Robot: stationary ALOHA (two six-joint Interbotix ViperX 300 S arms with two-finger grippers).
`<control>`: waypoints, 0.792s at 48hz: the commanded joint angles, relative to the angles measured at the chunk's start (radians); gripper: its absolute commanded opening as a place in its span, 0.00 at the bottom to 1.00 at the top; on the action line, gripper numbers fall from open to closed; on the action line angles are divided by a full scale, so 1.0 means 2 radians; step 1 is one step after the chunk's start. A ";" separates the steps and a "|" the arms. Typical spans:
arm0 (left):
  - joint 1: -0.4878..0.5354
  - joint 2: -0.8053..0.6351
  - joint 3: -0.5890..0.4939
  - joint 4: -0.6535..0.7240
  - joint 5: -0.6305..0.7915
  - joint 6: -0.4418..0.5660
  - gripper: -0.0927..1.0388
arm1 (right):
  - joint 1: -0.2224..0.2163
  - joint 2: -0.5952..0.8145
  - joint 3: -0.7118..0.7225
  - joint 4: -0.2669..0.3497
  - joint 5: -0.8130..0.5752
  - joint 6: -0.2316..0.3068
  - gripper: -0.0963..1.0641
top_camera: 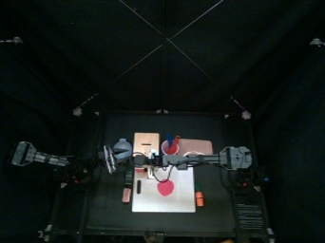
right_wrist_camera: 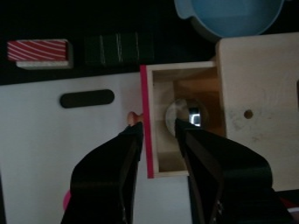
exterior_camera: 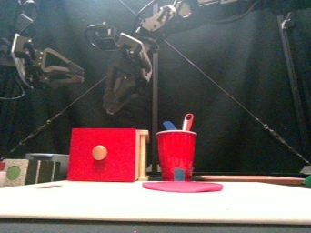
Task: Get the cutter from the drawer then cut the dough then place the extra dough in the bowl
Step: Place the cutter on the board
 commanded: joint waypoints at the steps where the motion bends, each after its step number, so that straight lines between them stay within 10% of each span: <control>1: -0.002 0.000 -0.004 0.018 0.009 0.001 0.77 | -0.002 -0.003 -0.030 -0.031 0.016 0.022 0.72; 9: -0.002 0.000 -0.004 0.069 0.029 0.000 0.77 | -0.002 0.004 -0.035 -0.070 0.019 0.053 0.72; 38: -0.003 -0.026 0.021 0.102 0.090 -0.012 0.77 | -0.006 0.026 -0.028 -0.059 0.001 0.053 0.71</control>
